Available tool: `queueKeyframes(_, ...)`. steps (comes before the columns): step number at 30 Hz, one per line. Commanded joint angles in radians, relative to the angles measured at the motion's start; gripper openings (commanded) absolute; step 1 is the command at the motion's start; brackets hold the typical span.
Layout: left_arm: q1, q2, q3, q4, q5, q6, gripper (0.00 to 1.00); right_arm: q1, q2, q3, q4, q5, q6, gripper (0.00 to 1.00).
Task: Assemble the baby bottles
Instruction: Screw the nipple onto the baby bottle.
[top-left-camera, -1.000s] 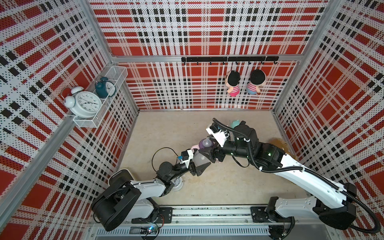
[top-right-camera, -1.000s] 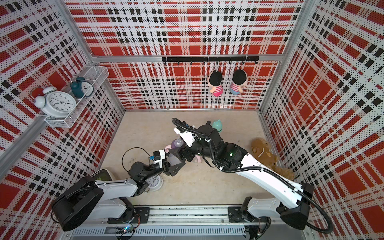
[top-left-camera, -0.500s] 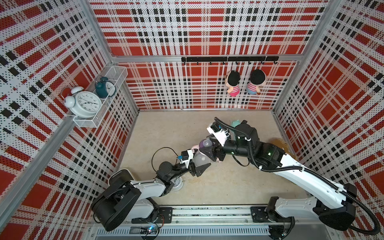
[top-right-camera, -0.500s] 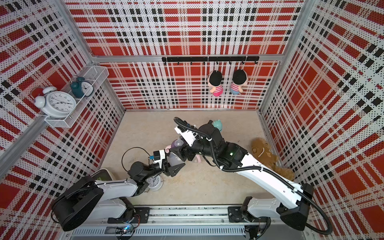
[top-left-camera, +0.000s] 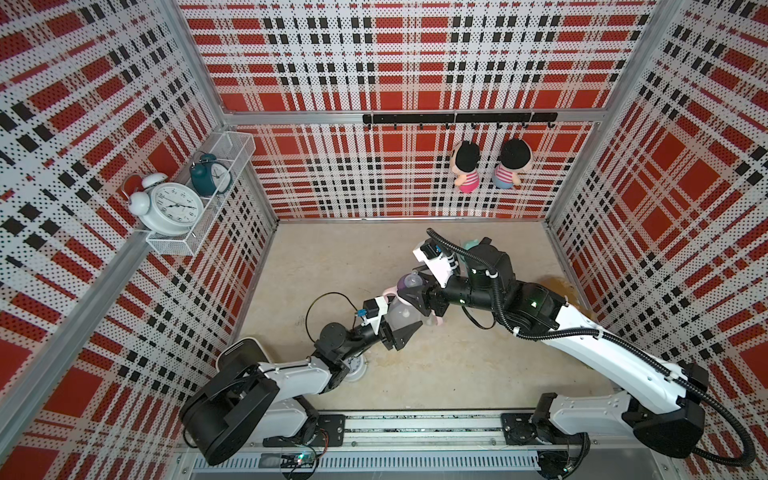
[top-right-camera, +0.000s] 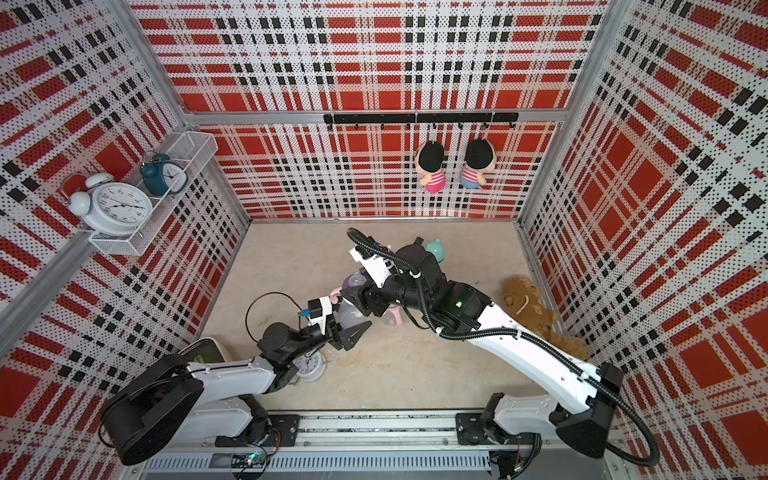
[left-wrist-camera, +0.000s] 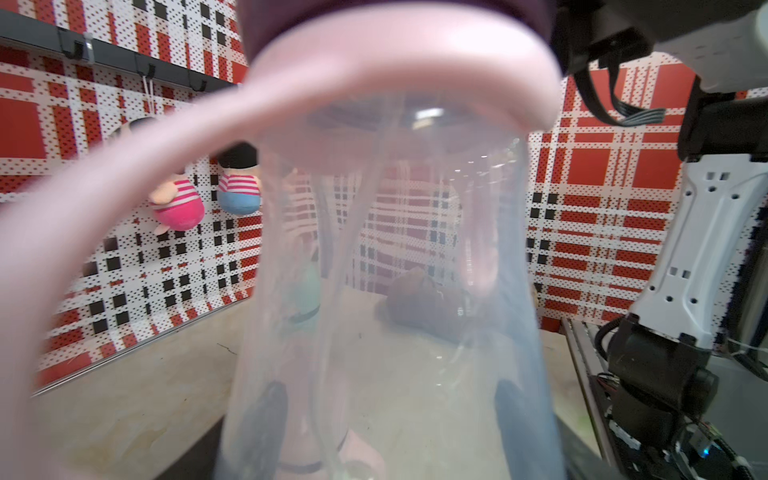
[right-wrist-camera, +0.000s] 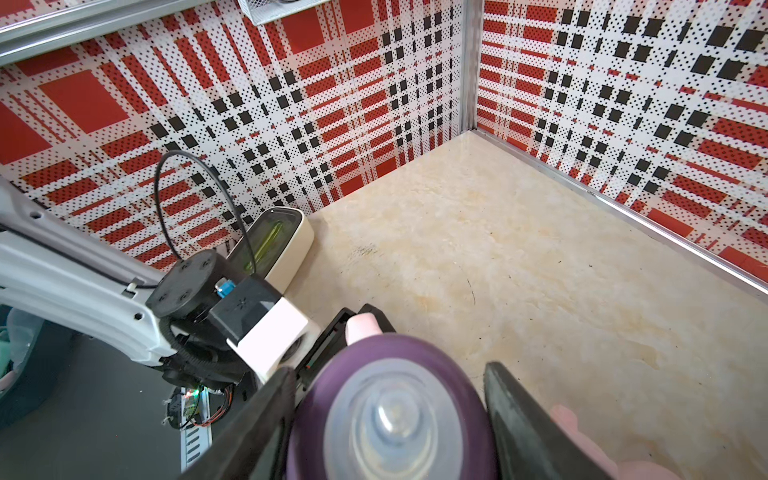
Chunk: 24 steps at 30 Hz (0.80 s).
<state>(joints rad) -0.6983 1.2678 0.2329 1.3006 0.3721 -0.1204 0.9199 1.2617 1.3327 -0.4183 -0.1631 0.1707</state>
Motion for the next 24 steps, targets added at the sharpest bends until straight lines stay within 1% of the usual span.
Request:
queueKeyframes(1, -0.016, -0.047, 0.017, 0.032, -0.288, 0.023, 0.00, 0.017, 0.025, 0.013, -0.047, 0.086, 0.082, 0.52)
queueKeyframes(6, -0.085, -0.064, 0.027, 0.003, -0.556, 0.080, 0.00, 0.083, 0.068, 0.026, -0.015, 0.204, 0.223, 0.51)
queueKeyframes(7, -0.099, -0.064, 0.034, -0.010, -0.618, 0.090, 0.00, 0.106, 0.087, 0.045, -0.033, 0.272, 0.256, 0.51)
queueKeyframes(9, -0.124, -0.061, 0.053, -0.038, -0.703, 0.116, 0.00, 0.151, 0.132, 0.084, -0.068, 0.395, 0.310, 0.50)
queueKeyframes(10, -0.136, -0.054, 0.062, -0.051, -0.739, 0.126, 0.00, 0.173, 0.156, 0.110, -0.095, 0.475, 0.352, 0.50)
queueKeyframes(11, -0.146, -0.049, 0.068, -0.053, -0.758, 0.137, 0.00, 0.194, 0.178, 0.130, -0.108, 0.521, 0.375, 0.50)
queueKeyframes(13, -0.152, -0.038, 0.071, -0.053, -0.756, 0.143, 0.00, 0.211, 0.205, 0.149, -0.099, 0.526, 0.418, 0.51)
queueKeyframes(15, -0.158, -0.028, 0.074, -0.053, -0.756, 0.155, 0.00, 0.212, 0.213, 0.146, -0.076, 0.505, 0.428, 0.54)
queueKeyframes(17, -0.159, -0.027, 0.067, -0.050, -0.749, 0.165, 0.00, 0.213, 0.214, 0.154, -0.074, 0.500, 0.414, 0.62)
queueKeyframes(19, -0.159, -0.032, 0.062, -0.050, -0.757, 0.173, 0.00, 0.211, 0.209, 0.174, -0.099, 0.505, 0.410, 0.64)
queueKeyframes(21, -0.157, -0.039, 0.053, -0.049, -0.755, 0.175, 0.00, 0.211, 0.208, 0.200, -0.128, 0.507, 0.398, 0.69)
queueKeyframes(24, -0.143, -0.051, 0.048, -0.057, -0.691, 0.177, 0.00, 0.199, 0.212, 0.238, -0.172, 0.488, 0.345, 0.80)
